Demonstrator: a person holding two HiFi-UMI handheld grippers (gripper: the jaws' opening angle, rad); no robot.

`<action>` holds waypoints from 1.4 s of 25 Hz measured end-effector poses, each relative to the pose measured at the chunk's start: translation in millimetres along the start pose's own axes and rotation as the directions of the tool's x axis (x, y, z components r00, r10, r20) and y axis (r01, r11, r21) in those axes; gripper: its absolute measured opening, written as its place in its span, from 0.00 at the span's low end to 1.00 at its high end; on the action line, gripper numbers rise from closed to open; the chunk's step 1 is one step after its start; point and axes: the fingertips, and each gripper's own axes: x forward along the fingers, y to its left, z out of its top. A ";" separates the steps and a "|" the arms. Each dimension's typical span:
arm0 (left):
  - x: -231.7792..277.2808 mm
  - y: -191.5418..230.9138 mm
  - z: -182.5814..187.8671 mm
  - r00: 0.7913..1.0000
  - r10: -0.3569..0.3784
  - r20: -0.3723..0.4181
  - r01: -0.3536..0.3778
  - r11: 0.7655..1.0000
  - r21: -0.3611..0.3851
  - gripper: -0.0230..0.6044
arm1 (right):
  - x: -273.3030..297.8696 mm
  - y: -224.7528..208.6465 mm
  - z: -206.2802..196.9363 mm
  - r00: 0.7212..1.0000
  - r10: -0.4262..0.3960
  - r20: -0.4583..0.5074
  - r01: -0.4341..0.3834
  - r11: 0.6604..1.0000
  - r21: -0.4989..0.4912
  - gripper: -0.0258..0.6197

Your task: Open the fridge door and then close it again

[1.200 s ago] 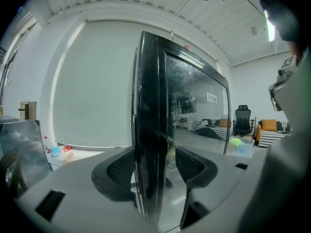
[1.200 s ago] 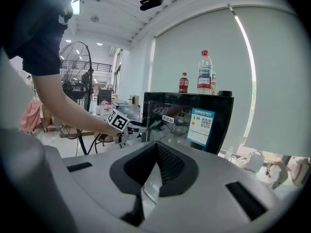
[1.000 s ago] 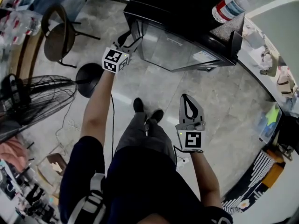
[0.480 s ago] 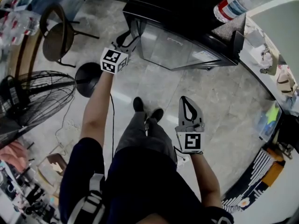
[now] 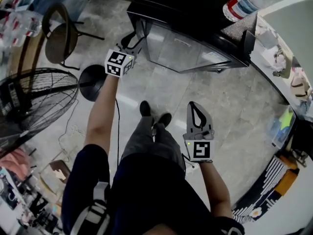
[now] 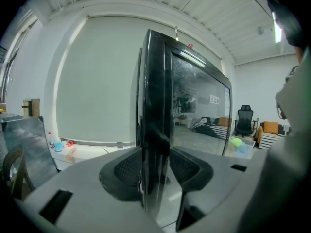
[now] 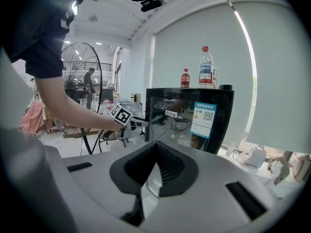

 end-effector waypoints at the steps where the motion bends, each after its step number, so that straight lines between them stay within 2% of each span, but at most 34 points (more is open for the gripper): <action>1: -5.1 -1.9 -1.2 1.000 0.001 0.001 -0.001 1.000 0.000 0.33 | -0.8 0.4 0.3 1.000 0.000 0.000 0.000 1.000 0.007 0.07; 6: -39.7 -19.8 -11.5 1.000 0.023 0.007 -0.023 1.000 0.002 0.31 | -4.3 4.2 2.4 1.000 0.017 0.009 -0.017 1.000 -0.008 0.07; 12: -71.6 -39.9 -21.9 0.994 0.106 0.009 -0.106 0.994 -0.015 0.30 | -17.3 10.4 7.3 1.000 0.027 0.014 -0.027 0.999 -0.027 0.07; 16: -93.2 -57.8 -30.8 0.991 0.137 0.000 -0.137 0.990 -0.021 0.28 | -30.3 12.2 7.7 0.999 0.037 0.019 -0.036 0.998 -0.049 0.07; 29: -136.3 -99.5 -51.5 0.983 0.172 -0.063 -0.173 0.985 -0.012 0.23 | -75.0 13.0 -3.2 1.000 0.027 -0.001 -0.027 0.999 -0.028 0.07; 35: -148.5 -117.6 -44.7 0.980 0.193 -0.047 -0.193 0.981 0.005 0.22 | -92.0 17.0 -5.2 1.000 0.030 0.004 -0.030 0.999 -0.039 0.07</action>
